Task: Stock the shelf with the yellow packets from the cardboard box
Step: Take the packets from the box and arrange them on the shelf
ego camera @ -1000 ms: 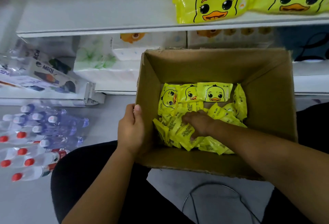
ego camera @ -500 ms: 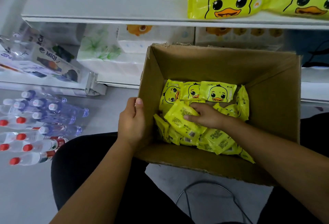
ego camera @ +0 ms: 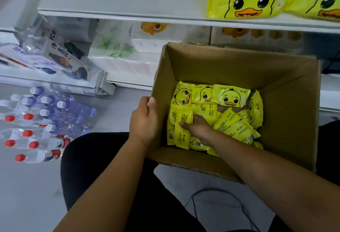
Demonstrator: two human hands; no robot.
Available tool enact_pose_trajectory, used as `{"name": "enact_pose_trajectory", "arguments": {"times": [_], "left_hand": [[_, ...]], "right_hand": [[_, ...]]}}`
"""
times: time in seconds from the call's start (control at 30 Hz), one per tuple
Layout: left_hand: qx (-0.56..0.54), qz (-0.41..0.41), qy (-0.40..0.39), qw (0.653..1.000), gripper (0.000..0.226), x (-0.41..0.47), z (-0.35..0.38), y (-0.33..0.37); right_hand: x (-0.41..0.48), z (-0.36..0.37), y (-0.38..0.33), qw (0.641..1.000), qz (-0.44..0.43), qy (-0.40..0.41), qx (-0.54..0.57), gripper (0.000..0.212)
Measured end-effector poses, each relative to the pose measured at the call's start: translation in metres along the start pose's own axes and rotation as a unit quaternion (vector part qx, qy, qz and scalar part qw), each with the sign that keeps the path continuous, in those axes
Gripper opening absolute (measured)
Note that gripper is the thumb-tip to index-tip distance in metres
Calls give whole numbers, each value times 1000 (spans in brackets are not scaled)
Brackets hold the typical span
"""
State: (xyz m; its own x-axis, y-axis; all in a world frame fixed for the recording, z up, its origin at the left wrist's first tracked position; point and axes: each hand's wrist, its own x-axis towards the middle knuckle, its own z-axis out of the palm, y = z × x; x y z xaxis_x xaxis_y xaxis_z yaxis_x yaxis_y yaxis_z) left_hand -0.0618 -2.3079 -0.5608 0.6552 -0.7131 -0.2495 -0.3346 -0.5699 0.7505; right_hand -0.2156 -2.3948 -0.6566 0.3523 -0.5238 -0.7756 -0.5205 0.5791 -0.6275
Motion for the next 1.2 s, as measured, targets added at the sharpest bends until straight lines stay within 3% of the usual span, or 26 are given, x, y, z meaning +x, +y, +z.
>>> {"name": "enact_pose_trajectory", "arguments": {"times": [0.07, 0.27, 0.37, 0.47, 0.53, 0.6, 0.63, 0.7, 0.73, 0.8, 0.87, 1.03, 1.13, 1.2], "left_hand": [[10, 1, -7, 1000, 41, 1, 0, 0], [72, 3, -21, 997, 34, -2, 0, 2], [133, -33, -44, 990, 40, -9, -3, 11], [212, -31, 27, 976, 57, -23, 0, 28], [89, 10, 95, 991, 56, -49, 4, 54], [-133, -21, 81, 988, 42, -86, 12, 83], [-258, -78, 30, 963, 36, -103, 18, 94], [-457, -164, -79, 871, 46, -127, 31, 103], [-508, -188, -112, 833, 61, -133, 37, 104], [-565, -194, -140, 790, 80, -141, 45, 102], [-559, -182, -108, 802, 73, -149, 50, 107], [-435, -88, 2, 896, 49, -170, 53, 117], [-333, -41, -7, 942, 23, -174, 48, 116], [-282, -28, -8, 959, 24, -181, 45, 119]], "right_hand": [[-5, -12, -3, 999, 1, 16, 29, 32], [-50, -54, -20, 983, -25, 13, 183, 33], [-84, -78, -26, 967, -57, -3, 249, 24], [-117, -104, -32, 947, -84, -23, 309, 28], [-135, -118, -38, 935, -101, -54, 335, 35], [-151, -130, -41, 927, -115, -84, 347, 43], [-159, -135, -40, 923, -122, -100, 352, 47], [-172, -141, -36, 912, -139, -133, 363, 54], [-177, -144, -32, 904, -148, -150, 372, 61], [-188, -148, -24, 886, -155, -187, 395, 77], [-198, -154, -17, 884, -155, -190, 398, 71], [-206, -170, -6, 917, -155, -95, 354, 48], [-208, -175, -3, 930, -161, -54, 326, 39], [-210, -176, -4, 937, -178, -34, 299, 38]]}}
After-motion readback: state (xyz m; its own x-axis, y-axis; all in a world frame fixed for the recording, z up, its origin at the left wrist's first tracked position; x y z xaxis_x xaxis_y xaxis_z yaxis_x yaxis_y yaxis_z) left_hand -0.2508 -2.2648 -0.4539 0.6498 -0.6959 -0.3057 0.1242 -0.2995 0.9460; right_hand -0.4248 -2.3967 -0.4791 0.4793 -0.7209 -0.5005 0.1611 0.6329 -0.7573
